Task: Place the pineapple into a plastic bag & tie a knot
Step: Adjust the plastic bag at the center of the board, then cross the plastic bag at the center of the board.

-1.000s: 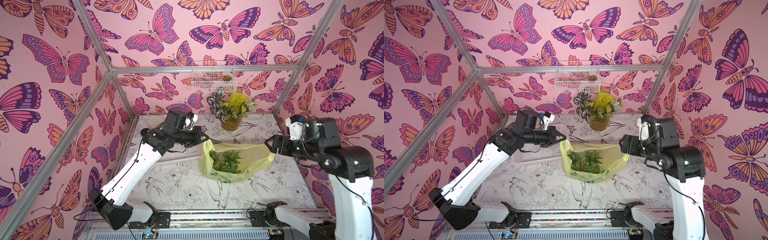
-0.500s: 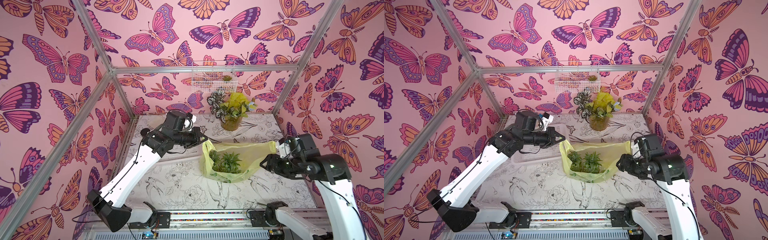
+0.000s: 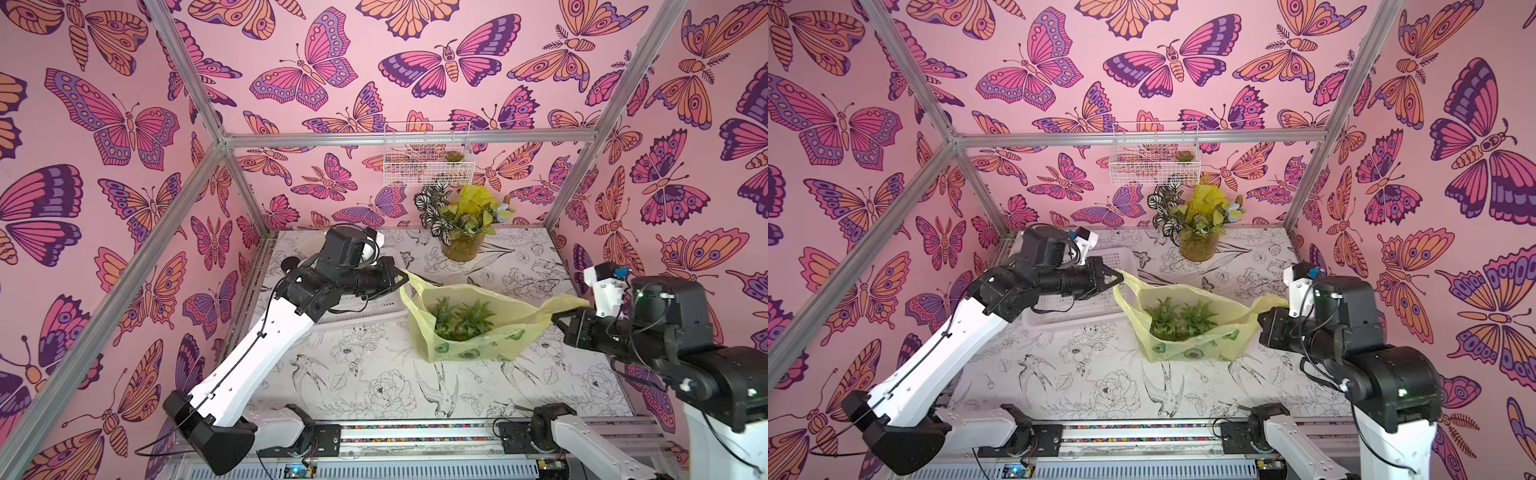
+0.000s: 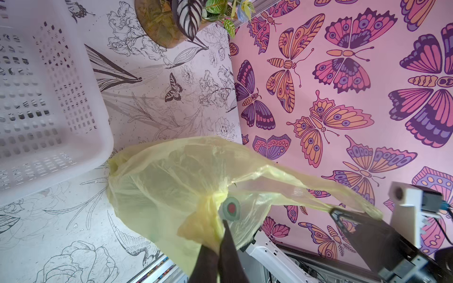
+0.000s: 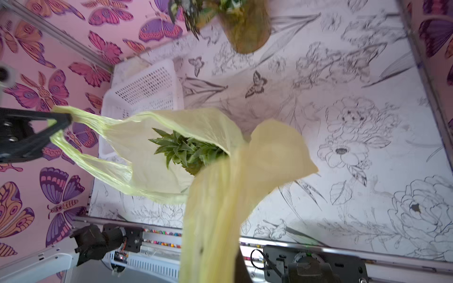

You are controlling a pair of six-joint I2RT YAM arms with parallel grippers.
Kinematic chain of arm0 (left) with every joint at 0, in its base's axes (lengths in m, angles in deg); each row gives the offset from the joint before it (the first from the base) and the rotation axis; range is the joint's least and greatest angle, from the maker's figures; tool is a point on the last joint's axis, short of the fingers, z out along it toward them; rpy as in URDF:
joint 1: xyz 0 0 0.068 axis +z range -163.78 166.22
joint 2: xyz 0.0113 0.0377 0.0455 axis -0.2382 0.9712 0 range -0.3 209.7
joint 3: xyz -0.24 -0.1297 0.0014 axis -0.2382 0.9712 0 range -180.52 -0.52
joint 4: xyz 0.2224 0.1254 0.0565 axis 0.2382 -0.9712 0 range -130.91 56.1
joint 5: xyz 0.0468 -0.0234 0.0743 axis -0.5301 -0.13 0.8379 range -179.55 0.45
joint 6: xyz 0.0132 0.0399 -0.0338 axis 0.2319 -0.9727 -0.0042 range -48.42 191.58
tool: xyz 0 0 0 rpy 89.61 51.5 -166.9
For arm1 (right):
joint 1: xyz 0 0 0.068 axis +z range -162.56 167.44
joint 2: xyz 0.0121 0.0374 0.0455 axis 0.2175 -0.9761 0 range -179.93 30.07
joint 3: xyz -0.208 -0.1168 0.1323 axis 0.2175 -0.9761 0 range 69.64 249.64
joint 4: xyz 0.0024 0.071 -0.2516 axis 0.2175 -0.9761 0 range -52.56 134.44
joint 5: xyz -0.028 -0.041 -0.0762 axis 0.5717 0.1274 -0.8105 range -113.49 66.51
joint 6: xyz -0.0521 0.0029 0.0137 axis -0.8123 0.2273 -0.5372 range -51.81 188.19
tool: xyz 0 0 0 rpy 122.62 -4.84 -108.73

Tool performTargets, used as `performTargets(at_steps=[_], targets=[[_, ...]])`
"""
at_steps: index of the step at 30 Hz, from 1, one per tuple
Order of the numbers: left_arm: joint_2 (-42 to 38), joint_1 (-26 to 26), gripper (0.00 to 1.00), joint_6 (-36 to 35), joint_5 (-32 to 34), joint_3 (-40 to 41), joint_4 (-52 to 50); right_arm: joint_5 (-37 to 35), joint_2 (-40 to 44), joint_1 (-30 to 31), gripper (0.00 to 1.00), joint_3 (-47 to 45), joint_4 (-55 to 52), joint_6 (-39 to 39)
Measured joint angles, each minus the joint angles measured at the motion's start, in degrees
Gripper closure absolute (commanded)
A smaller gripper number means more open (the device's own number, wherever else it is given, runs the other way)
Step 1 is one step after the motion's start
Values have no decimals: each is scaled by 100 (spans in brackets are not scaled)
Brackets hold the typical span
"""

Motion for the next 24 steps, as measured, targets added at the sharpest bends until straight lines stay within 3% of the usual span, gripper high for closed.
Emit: performTargets(at_steps=[2, 3, 5, 7, 11, 14, 15, 18, 20, 24], targets=[[0, -26, 100, 0, 26, 15, -44, 79, -142, 0, 37, -501, 4, 11], [0, -44, 100, -2, 46, 15, -76, 68, -236, 0, 29, -584, -37, 2], [2, -94, 100, -13, 66, 13, -107, -107, -479, 0, 19, -551, -168, -66], [55, -144, 100, -50, 52, -46, -131, -496, -634, 0, 14, -122, -463, -122], [256, -190, 100, -136, -109, -234, -98, -1725, -691, 0, 18, 1679, -588, -299], [315, -208, 100, -175, -221, -245, -76, -1930, -282, -7, 27, 2140, -205, -643], [315, -216, 100, -177, -236, -245, -72, -1773, -140, -11, 30, 2122, -46, -748], [313, -229, 100, -175, -299, -243, 15, -409, 22, -13, 36, 1764, 715, -863], [313, -236, 100, -168, -304, -234, 85, 682, -55, 28, 33, 1167, 1460, -723], [308, -271, 100, -109, -299, -201, 210, 1626, -328, 599, 27, 90, 2487, -570]])
